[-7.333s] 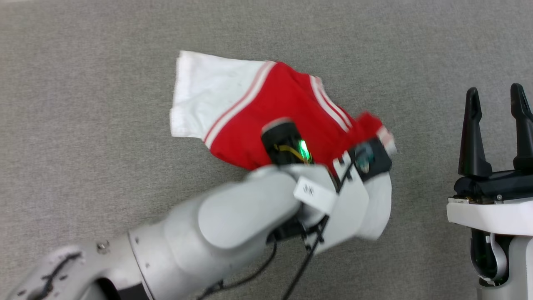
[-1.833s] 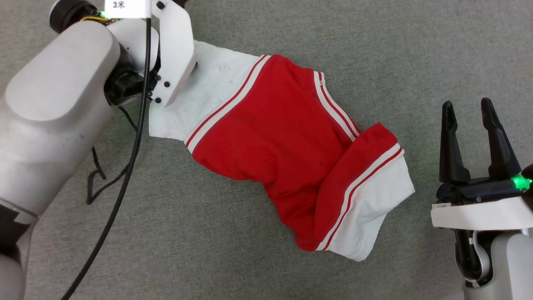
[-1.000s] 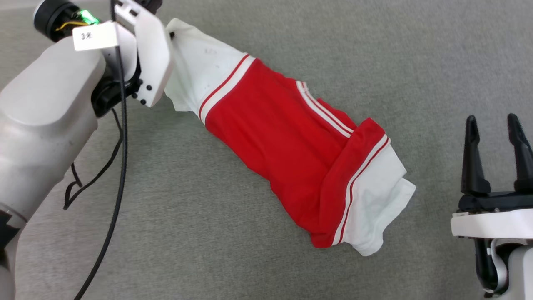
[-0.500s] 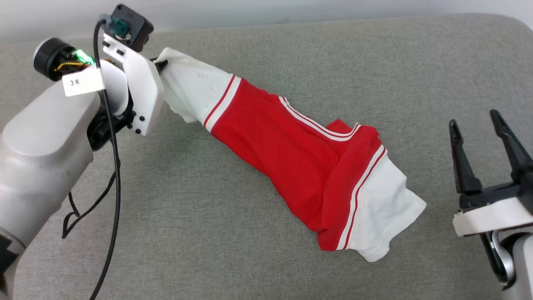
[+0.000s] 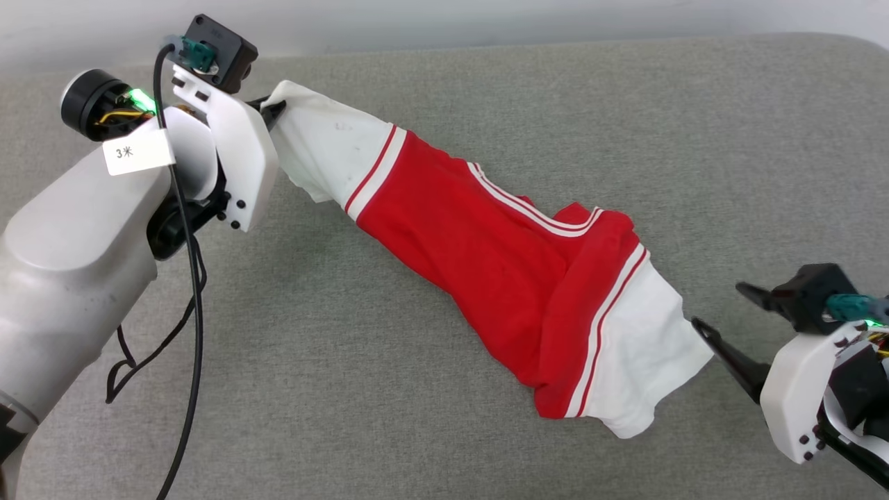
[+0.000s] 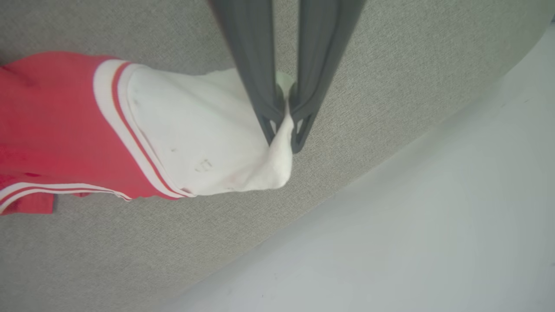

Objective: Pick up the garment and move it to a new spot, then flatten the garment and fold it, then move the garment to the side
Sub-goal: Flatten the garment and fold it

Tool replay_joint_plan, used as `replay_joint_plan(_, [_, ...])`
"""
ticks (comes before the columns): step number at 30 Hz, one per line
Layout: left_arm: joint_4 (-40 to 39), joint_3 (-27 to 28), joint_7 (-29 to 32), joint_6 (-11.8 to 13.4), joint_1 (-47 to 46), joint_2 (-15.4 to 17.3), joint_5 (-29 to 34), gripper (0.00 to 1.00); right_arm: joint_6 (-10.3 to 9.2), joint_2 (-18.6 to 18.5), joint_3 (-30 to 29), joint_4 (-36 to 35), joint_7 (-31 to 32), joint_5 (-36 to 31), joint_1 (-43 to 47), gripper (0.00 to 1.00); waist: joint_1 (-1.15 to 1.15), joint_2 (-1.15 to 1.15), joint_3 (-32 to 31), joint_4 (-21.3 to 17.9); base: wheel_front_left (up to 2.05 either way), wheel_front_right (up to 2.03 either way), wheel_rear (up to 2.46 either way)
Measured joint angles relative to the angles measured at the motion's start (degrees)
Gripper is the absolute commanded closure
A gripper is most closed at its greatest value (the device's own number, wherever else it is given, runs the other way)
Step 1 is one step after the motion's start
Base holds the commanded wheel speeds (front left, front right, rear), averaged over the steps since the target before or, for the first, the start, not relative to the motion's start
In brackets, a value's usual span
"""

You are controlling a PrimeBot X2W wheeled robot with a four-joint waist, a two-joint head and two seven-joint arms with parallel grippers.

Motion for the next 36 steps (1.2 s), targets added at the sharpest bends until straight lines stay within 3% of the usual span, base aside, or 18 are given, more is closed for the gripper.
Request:
replay_joint_plan(5, [-1.03, -0.02, -0.41, 0.21, -0.35, -0.14, 0.37, 1.0, 0.0, -3.78, 5.37, 0.68, 6.98, 3.33, -2.6, 0.0, 0.0, 0.0, 1.14, 0.97, 0.0, 0.0, 0.0])
replay_joint_plan(12, [-2.19, -0.05, -1.36, 0.49, -1.55, -0.88, 1.07, 1.0, 0.0, -5.65, 12.61, 5.33, 10.49, 4.75, -8.18, 0.0, 0.0, 0.0, 3.27, 2.81, 0.0, 0.0, 0.0])
replay_joint_plan(27, [-3.54, -0.31, -2.86, 0.56, -2.9, -1.58, 2.07, 1.0, -0.22, -6.69, 26.44, 15.73, 8.98, 6.77, -16.9, 0.0, -0.01, 0.0, 6.51, 5.02, 0.0, 0.0, 0.0])
replay_joint_plan(28, [-3.54, -0.33, -2.9, 0.56, -2.9, -1.56, 2.07, 1.0, -0.23, -6.7, 27.1, 16.08, 8.76, 7.23, -17.39, 0.55, -0.01, 0.0, 6.47, 4.95, 0.0, 0.0, 0.0])
replay_joint_plan(30, [-3.49, -0.4, -3.03, 0.54, -2.9, -1.51, 2.05, 1.0, -0.32, -6.71, 28.26, 16.7, 7.86, 8.17, -18.06, 1.0, 0.0, 0.0, 6.33, 4.8, 0.0, 0.0, 0.0])
replay_joint_plan(36, [-2.8, -0.76, -3.15, 0.41, -2.82, -1.41, 1.81, 1.0, 0.02, -5.89, 30.38, 18.71, 4.5, 10.42, -19.16, 1.0, 0.0, 0.0, 5.45, 4.25, 0.0, 0.0, 0.0])
